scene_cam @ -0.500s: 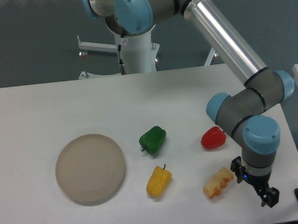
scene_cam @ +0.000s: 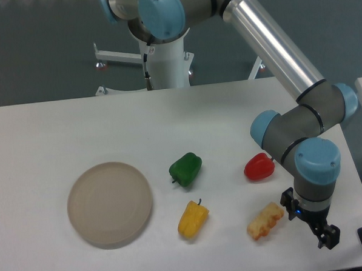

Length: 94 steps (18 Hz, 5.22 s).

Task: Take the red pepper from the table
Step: 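Raise the gripper and move it over the red bell pepper, then lower the open gripper around the red bell pepper, then close the gripper on the red bell pepper, then lift the red bell pepper off the table and carry it sideways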

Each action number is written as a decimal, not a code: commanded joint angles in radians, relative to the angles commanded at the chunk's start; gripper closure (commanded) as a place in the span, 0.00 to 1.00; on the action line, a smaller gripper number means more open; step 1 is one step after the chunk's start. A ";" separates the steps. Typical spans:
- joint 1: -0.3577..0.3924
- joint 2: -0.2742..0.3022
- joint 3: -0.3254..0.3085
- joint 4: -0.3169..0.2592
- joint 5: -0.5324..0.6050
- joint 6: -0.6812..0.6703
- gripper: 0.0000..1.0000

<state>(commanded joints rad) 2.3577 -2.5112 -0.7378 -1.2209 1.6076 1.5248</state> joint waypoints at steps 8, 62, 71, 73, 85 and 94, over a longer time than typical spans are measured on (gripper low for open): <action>0.015 0.103 -0.070 -0.200 0.003 0.046 0.00; 0.064 0.318 -0.640 0.052 0.006 0.169 0.20; 0.069 0.321 -0.620 0.047 0.008 0.173 0.44; 0.072 0.321 -0.588 0.040 0.005 0.173 0.44; 0.107 0.307 -0.417 -0.063 -0.052 0.173 0.45; 0.118 0.301 -0.382 -0.065 -0.063 0.173 0.45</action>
<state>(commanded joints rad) 2.4758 -2.2105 -1.1198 -1.2855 1.5447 1.6981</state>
